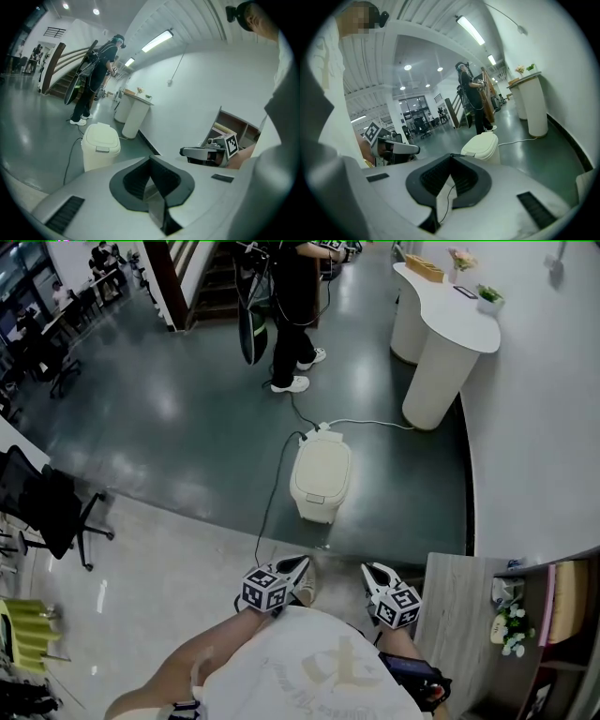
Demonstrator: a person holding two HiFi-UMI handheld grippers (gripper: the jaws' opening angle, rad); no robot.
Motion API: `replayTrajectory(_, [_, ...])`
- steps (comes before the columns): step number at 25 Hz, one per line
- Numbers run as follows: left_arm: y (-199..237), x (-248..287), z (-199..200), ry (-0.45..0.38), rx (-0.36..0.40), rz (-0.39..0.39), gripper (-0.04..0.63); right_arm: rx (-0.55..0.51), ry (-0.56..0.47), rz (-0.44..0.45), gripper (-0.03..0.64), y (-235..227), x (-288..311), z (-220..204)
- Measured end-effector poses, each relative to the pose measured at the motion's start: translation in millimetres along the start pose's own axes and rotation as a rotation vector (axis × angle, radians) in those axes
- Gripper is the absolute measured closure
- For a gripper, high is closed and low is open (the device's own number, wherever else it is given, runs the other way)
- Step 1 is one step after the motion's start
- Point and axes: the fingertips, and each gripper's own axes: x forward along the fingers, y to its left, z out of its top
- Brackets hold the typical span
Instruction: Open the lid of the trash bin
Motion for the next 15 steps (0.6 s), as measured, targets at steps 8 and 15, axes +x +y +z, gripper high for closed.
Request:
replayTrajectory(8, [45.5,25.9,37.6,0.006,-0.003,0.009,0.581,-0.005,0.017,0.004,0.614,-29.4,50.0,31.0])
replayTrajectory(15, [79.5,48.9,74.7,-0.01,-0.002,-0.005,0.581,-0.022,0.035,0.002,0.615,-48.3,90.4,60.9])
